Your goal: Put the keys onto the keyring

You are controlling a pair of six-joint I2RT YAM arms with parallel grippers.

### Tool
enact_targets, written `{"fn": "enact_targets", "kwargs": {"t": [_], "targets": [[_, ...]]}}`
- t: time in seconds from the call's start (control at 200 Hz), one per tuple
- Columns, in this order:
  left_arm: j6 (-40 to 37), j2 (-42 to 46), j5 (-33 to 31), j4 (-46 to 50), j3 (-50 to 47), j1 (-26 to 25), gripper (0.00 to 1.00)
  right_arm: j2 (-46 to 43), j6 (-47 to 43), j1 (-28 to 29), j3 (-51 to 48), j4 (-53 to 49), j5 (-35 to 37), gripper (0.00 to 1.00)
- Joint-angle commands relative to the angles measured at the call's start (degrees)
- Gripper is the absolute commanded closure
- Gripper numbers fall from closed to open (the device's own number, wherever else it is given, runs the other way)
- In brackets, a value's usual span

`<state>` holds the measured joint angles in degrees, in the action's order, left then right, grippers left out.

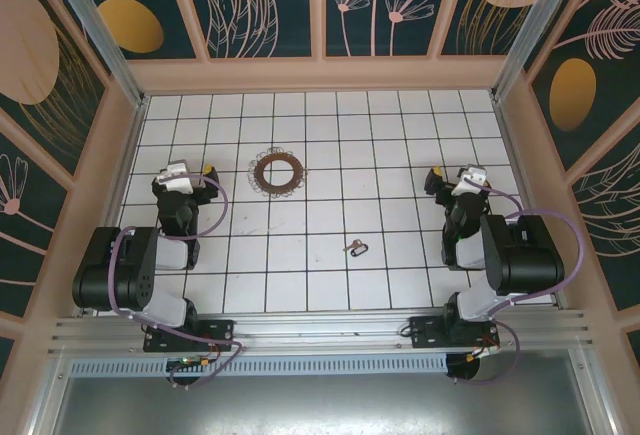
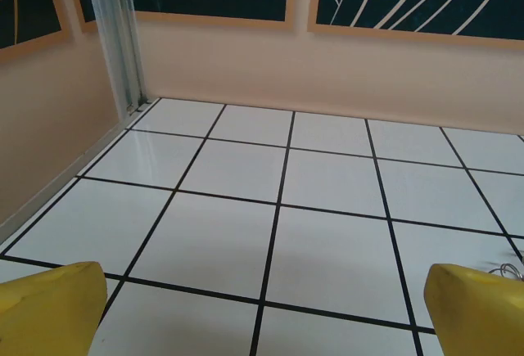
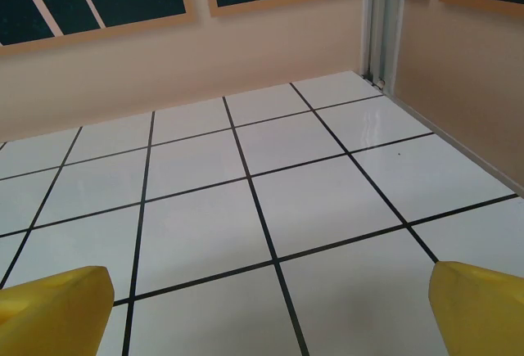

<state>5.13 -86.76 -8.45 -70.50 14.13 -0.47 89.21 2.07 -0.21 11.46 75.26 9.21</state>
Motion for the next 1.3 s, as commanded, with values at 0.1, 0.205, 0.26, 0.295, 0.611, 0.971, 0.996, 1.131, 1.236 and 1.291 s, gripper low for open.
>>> {"fn": "enact_targets", "kwargs": {"t": [0.1, 0.205, 0.26, 0.295, 0.611, 0.971, 0.996, 1.131, 1.236, 1.291], "targets": [[-0.66, -0.34, 1.07, -2.37, -0.6, 0.14, 0.01, 0.2, 0.75, 0.11, -0.45, 3.24, 1.22, 0.01], [-0.68, -0.39, 1.06, -2.37, -0.6, 0.14, 0.02, 0.25, 0.75, 0.09, -0.45, 3.27, 1.22, 0.01], [-0.74, -0.36, 1.06, -2.42, -0.6, 0.12, 0.01, 0.25, 0.75, 0.06, -0.44, 3.25, 1.18, 0.01], [-0.73, -0.38, 1.08, -2.36, -0.6, 0.12, 0.01, 0.26, 0.75, 0.06, -0.47, 3.25, 1.21, 0.01], [-0.73, -0.36, 1.07, -2.39, -0.59, 0.16, 0.01, 0.24, 0.75, 0.03, -0.47, 3.3, 1.08, 0.01], [-0.73, -0.36, 1.06, -2.36, -0.62, 0.13, 0.01, 0.12, 1.01, -0.24, -0.55, 3.4, 0.65, 0.01], [-0.73, -0.33, 1.06, -2.43, -0.6, 0.14, 0.01, 0.2, 1.01, -0.29, -0.55, 3.35, 0.63, 0.01], [-0.73, -0.3, 1.08, -2.43, -0.54, 0.12, 0.01, 0.1, 1.01, -0.32, -0.64, 3.37, 0.6, 0.01], [-0.7, -0.36, 1.07, -2.36, -0.64, 0.2, 0.01, 0.16, 1.01, -0.3, -0.64, 3.33, 0.6, 0.01], [-0.71, -0.34, 1.07, -2.36, -0.61, 0.12, 0.01, 0.17, 1.01, -0.32, -0.6, 3.39, 0.61, 0.01]]}}
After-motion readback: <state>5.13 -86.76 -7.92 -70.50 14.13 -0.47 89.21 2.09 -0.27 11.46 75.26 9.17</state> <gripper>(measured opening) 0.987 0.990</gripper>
